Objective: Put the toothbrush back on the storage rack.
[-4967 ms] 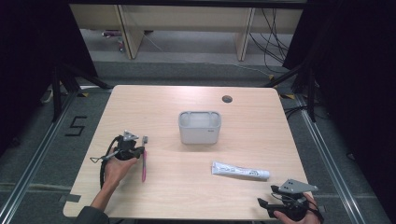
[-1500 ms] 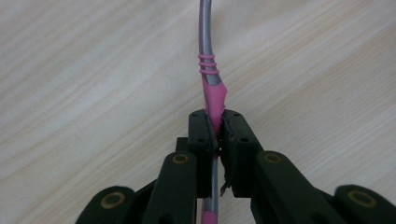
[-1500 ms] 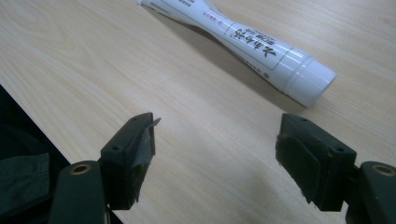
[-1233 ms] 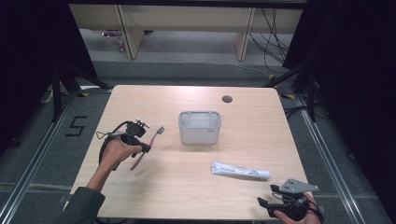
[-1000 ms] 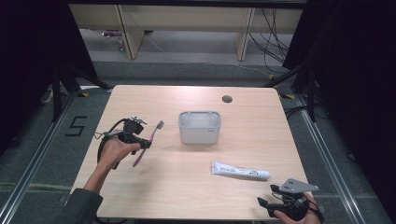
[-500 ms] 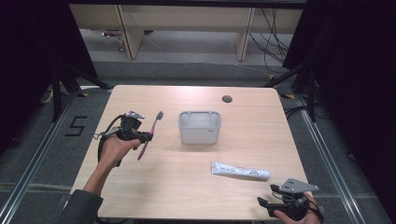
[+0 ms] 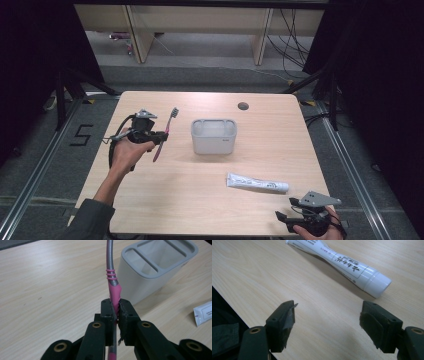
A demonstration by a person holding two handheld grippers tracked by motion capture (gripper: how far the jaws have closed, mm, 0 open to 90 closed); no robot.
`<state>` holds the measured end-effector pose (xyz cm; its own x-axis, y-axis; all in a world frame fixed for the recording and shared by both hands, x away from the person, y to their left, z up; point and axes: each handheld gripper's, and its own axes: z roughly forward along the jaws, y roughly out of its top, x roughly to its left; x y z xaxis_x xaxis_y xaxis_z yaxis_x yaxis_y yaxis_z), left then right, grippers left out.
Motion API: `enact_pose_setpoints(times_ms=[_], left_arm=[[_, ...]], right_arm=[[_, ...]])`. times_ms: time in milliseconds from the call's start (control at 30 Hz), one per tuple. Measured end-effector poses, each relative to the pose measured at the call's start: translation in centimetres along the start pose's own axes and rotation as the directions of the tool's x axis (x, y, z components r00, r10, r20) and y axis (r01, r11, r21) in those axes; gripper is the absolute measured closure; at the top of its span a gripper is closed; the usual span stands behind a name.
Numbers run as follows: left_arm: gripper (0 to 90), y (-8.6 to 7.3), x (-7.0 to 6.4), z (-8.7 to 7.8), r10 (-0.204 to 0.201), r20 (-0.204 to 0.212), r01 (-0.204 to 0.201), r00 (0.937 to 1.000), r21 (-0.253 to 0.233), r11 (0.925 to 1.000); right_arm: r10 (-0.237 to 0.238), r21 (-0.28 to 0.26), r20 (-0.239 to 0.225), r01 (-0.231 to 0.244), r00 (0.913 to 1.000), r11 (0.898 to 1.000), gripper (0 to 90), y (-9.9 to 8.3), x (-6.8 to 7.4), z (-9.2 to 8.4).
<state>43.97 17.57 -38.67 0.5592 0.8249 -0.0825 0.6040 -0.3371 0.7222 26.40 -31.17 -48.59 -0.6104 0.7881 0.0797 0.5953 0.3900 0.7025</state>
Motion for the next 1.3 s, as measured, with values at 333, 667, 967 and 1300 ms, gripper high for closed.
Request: enact_pose_setpoints(times_ms=[333,667,967,1300], left_arm=[[82.2,1.6,-0.8,-0.2,-0.036,-0.01,0.035,0.9993,-0.115,0.9928],[82.2,3.2,-1.8,0.1,-0.074,-0.012,0.069,0.9972,-0.234,0.9697],[82.2,4.3,-2.6,0.8,-0.105,0.001,0.1,0.9945,-0.314,0.9441],[82.2,5.4,-3.3,1.7,-0.126,0.013,0.122,0.992,-0.365,0.9229]], right_arm=[[-0.005,-0.005,-0.002,0.005,1.0,1.0,28.4,0.0,0.0,0.0],[0.009,0.005,-0.008,-0.009,0.9999,1.0,28.4,0.0,0.1,0.0],[-0.005,-0.007,-0.006,0.005,1.0,1.0,28.4,0.0,0.0,0.0],[0.001,-0.006,-0.012,-0.001,0.9999,1.0,28.4,0.1,0.0,-0.1]])
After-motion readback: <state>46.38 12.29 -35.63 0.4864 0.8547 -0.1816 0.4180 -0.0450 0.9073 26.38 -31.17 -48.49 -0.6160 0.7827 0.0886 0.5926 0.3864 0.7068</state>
